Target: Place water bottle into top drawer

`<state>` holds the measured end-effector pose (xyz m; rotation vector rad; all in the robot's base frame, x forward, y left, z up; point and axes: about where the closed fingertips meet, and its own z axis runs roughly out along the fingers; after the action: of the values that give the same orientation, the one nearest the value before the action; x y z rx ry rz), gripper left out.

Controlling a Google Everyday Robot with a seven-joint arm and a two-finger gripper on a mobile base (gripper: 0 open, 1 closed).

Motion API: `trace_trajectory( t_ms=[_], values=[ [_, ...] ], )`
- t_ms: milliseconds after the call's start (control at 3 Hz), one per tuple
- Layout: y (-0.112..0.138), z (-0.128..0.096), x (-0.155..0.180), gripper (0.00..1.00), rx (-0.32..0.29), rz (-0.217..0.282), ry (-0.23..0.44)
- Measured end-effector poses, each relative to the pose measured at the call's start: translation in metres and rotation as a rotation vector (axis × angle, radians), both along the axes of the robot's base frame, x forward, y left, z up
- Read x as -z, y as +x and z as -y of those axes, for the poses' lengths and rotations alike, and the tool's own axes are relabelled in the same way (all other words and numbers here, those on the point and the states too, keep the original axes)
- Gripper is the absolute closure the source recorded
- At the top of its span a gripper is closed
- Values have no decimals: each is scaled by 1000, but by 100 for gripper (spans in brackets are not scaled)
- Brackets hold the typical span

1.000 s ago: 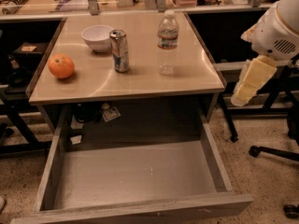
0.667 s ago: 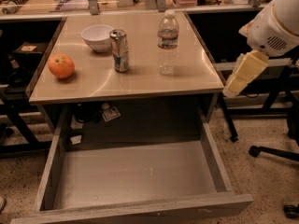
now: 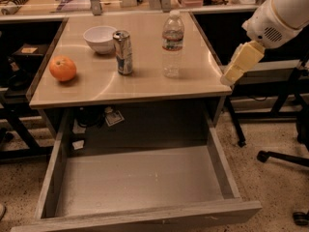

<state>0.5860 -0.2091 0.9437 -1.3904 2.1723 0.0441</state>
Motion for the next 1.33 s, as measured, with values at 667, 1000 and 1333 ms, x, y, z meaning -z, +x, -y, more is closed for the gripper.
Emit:
trace_trajectory(
  t_ms=[667, 1000, 1333],
  values=[
    [29, -33, 11, 0, -10, 44, 81],
    [57, -55, 18, 0, -22, 39, 129],
    [57, -55, 18, 0, -22, 39, 129]
  ],
)
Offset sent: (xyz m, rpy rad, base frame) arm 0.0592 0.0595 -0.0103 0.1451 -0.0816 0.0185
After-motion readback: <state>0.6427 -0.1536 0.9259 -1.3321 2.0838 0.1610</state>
